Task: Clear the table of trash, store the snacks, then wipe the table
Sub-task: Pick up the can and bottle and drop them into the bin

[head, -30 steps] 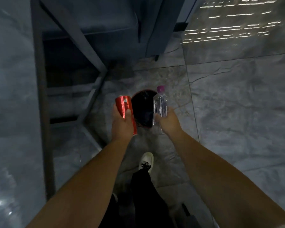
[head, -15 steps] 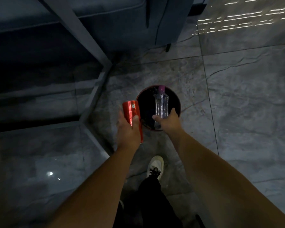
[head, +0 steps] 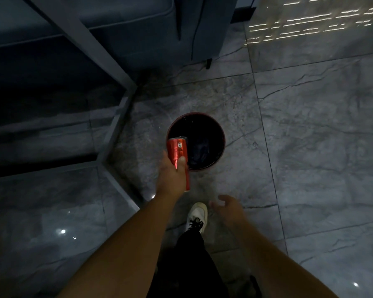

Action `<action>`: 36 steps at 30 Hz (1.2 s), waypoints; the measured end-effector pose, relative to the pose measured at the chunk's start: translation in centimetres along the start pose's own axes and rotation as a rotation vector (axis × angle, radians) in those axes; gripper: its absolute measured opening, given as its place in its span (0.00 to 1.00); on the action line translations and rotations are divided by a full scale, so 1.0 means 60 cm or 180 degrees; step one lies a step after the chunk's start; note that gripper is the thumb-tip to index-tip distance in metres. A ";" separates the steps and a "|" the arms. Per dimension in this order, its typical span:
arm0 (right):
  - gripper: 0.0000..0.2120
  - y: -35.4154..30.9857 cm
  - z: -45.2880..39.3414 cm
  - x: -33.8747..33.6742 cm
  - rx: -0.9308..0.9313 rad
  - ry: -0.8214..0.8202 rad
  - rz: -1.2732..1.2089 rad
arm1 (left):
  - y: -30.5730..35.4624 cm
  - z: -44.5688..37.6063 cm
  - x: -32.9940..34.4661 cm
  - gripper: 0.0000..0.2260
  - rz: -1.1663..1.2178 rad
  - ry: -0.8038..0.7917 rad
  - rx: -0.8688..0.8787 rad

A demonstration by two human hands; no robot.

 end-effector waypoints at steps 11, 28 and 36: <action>0.21 0.011 -0.017 -0.025 -0.0046 0.0012 -0.0122 | 0.059 -0.036 0.057 0.41 -0.0604 -0.0692 -0.0073; 0.10 -0.142 0.282 -0.055 -0.0746 0.0079 0.0634 | 0.114 0.230 -0.193 0.20 -0.2588 -0.1134 0.0626; 0.10 -0.215 0.427 -0.070 -0.1235 0.0462 0.0926 | 0.195 0.364 -0.375 0.20 -0.2465 -0.0514 0.2495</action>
Point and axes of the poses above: each hand's wrist, its own z-axis away from the middle knuckle, its own x-axis out of the palm, y = z × x, the point moved 3 cm from there along -z, towards the middle knuckle, and after that the axes turned 5 degrees about x, right-handed, at the moved point
